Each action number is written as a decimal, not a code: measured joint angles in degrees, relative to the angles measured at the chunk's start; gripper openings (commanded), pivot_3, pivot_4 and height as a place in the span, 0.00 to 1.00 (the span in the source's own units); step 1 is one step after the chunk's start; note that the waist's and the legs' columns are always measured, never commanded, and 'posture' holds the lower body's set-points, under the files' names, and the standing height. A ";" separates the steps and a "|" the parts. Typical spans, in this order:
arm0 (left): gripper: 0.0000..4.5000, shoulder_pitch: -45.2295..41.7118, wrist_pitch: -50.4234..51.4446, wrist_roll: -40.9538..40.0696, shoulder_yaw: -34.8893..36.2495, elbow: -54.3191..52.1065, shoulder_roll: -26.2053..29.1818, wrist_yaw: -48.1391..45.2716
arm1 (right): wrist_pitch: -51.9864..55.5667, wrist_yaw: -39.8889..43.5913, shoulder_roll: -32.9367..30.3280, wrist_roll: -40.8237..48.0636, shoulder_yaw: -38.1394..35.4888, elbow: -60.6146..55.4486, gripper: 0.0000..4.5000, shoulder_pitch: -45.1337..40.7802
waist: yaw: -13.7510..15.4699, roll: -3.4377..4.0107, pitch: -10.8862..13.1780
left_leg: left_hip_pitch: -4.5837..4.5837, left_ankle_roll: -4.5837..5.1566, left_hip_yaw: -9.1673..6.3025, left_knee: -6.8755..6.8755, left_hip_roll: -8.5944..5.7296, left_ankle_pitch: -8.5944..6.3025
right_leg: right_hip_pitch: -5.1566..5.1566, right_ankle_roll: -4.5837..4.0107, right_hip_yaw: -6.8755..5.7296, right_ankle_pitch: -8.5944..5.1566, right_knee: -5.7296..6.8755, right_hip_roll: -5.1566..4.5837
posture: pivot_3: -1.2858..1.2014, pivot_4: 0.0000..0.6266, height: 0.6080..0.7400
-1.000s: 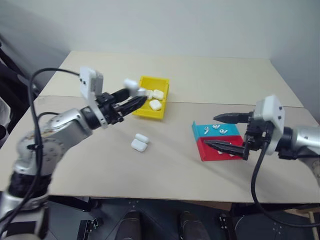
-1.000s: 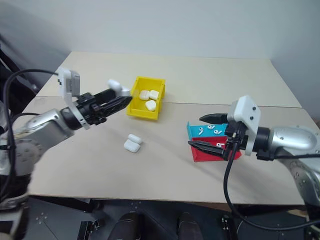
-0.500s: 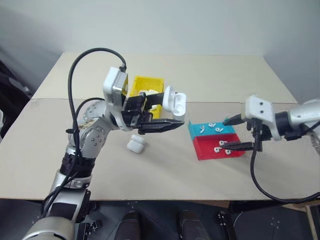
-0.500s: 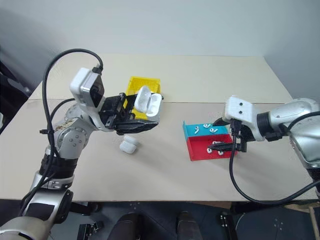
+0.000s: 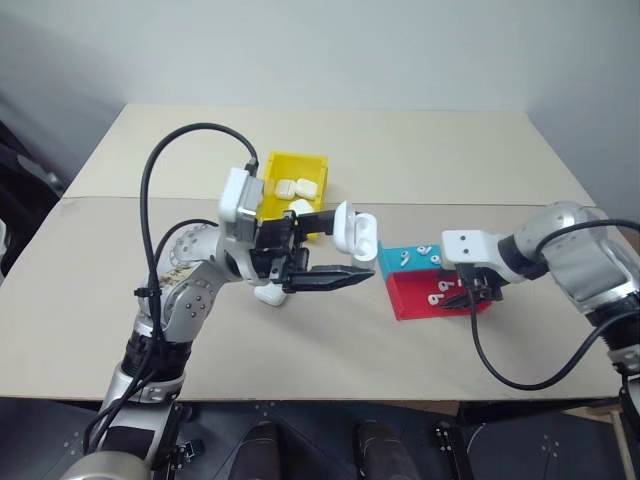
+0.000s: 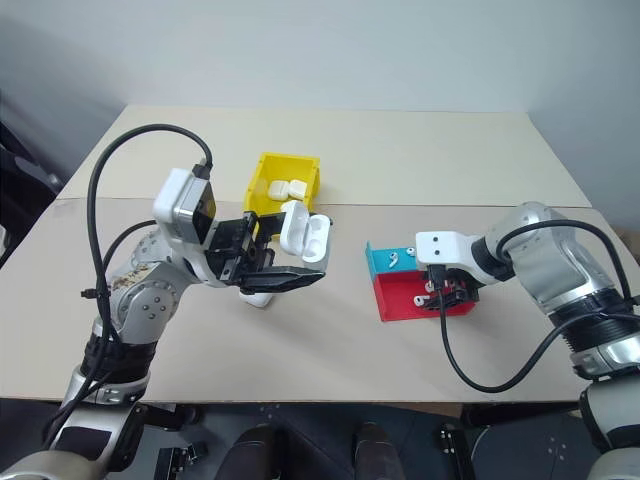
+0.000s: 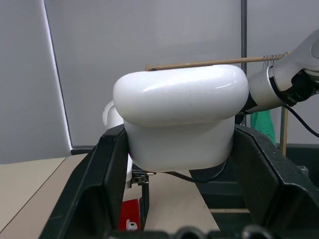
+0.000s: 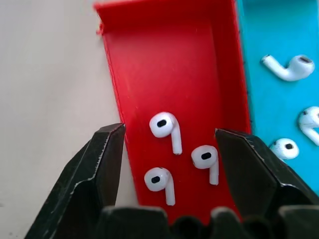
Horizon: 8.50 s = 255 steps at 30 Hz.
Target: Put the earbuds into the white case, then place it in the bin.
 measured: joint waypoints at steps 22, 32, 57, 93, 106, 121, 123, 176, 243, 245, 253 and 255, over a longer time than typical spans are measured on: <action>0.62 2.76 0.77 0.44 1.18 -4.96 -0.03 3.77 | -15.46 4.03 7.10 -9.97 2.05 13.72 0.70 -4.62 | -0.03 0.01 0.00 | 0.06 -0.01 0.01 -0.01 0.01 0.00 | 0.04 -0.01 0.00 0.00 0.02 0.01 | 0.52 0.24 1.00; 0.62 3.26 1.53 0.34 1.31 -5.78 0.16 4.13 | -16.01 4.04 7.22 -10.34 1.65 13.62 0.01 -4.43 | -0.02 0.01 0.00 | 0.07 -0.01 0.01 -0.01 0.01 0.00 | 0.05 -0.01 0.00 0.00 0.03 0.01 | 0.52 0.24 1.00; 0.62 2.88 2.07 0.27 1.62 -5.58 0.56 2.91 | -6.15 -1.07 7.48 -10.16 -2.31 1.83 0.14 1.96 | -0.03 0.01 0.00 | 0.07 -0.01 0.01 -0.01 0.01 0.00 | 0.05 -0.01 0.00 0.00 0.03 0.01 | 0.52 0.24 1.00; 0.62 2.07 2.60 0.49 1.70 -5.45 0.64 2.27 | 0.05 2.01 8.32 -6.88 -2.68 -1.54 0.65 1.82 | -0.02 0.01 0.00 | 0.06 0.00 0.00 -0.03 0.01 0.00 | 0.03 -0.01 0.00 0.00 0.02 0.02 | 0.52 0.24 1.00; 0.62 2.25 2.64 0.48 1.71 -5.67 1.21 3.16 | -1.45 1.37 9.32 -7.84 -2.46 -0.21 0.65 1.82 | -0.02 0.01 0.00 | 0.06 -0.01 0.00 -0.02 0.01 0.00 | 0.03 -0.01 0.00 0.00 0.02 0.02 | 0.52 0.24 1.00; 0.62 2.97 2.76 0.43 1.75 -6.89 1.23 3.81 | -2.42 1.91 9.36 -8.31 -2.24 0.25 0.14 1.83 | -0.02 0.01 0.00 | 0.07 -0.01 0.00 -0.02 0.01 0.00 | 0.04 -0.01 -0.01 0.00 0.03 0.02 | 0.52 0.24 1.00; 0.62 2.97 2.78 0.42 1.84 -6.89 1.24 3.81 | -2.02 1.83 9.36 -8.14 -2.28 0.09 0.14 1.86 | -0.02 0.01 0.00 | 0.07 -0.01 0.00 -0.02 0.01 0.00 | 0.04 -0.01 0.00 0.00 0.03 0.02 | 0.52 0.24 1.00; 0.62 -5.01 5.26 3.72 0.81 4.41 -1.03 -1.41 | 35.88 -46.23 22.67 61.45 -39.55 -45.14 0.14 11.78 | -0.07 0.02 0.00 | 0.01 0.02 -0.11 -0.09 0.02 -0.01 | 0.02 -0.01 -0.06 0.00 0.02 0.03 | 0.52 0.24 1.00; 0.62 3.96 3.53 4.50 5.00 -6.92 -0.87 6.92 | -39.98 -3.18 18.36 -21.76 6.08 60.39 0.69 -31.67 | -0.41 0.17 0.09 | -0.06 0.00 0.10 -0.15 0.07 -0.01 | -0.11 -0.02 0.00 -0.01 -0.13 0.01 | 0.52 0.24 1.00; 0.62 3.97 3.53 4.46 5.00 -6.94 -0.81 7.11 | -39.98 -3.71 18.83 -22.21 5.94 60.83 0.69 -31.67 | -0.50 0.17 0.09 | -0.05 0.00 0.11 -0.15 0.07 -0.01 | -0.11 -0.02 0.01 -0.01 -0.12 0.01 | 0.52 0.24 1.00; 0.62 5.64 3.67 3.91 5.00 -8.79 0.00 8.45 | -39.95 -5.60 20.35 -23.78 5.48 62.26 0.41 -31.67 | -0.59 0.20 0.11 | -0.04 -0.01 0.11 -0.15 0.07 0.00 | -0.11 -0.02 0.01 -0.01 -0.10 0.01 | 0.52 0.24 1.00; 0.62 5.66 3.67 3.71 5.00 -9.19 0.18 8.68 | -39.95 -6.62 20.75 -24.60 5.49 62.41 0.41 -31.66 | -0.60 0.20 0.12 | -0.04 -0.01 0.11 -0.15 0.07 0.00 | -0.11 -0.03 0.01 -0.01 -0.08 0.01 | 0.52 0.24 1.00</action>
